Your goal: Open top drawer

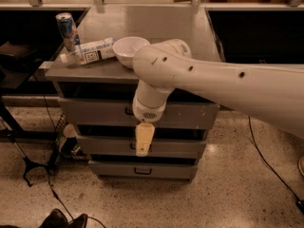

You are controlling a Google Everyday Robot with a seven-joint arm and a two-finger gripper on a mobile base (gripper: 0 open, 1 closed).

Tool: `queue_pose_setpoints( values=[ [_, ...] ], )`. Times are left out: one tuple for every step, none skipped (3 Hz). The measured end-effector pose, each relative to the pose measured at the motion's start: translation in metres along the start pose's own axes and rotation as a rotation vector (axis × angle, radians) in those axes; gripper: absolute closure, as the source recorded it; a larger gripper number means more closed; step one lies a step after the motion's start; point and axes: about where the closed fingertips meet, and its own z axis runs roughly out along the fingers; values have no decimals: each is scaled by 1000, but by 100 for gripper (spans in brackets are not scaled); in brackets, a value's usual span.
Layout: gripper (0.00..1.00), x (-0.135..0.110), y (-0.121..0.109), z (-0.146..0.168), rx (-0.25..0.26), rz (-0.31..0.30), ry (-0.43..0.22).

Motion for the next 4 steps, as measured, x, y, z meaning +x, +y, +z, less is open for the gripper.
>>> queue_pose_setpoints(
  values=[
    [0, -13, -23, 43, -37, 8, 5],
    [0, -18, -41, 84, -78, 30, 12],
    [0, -16, -48, 102, -99, 47, 14],
    [0, 2, -50, 96, -88, 79, 6]
  ],
)
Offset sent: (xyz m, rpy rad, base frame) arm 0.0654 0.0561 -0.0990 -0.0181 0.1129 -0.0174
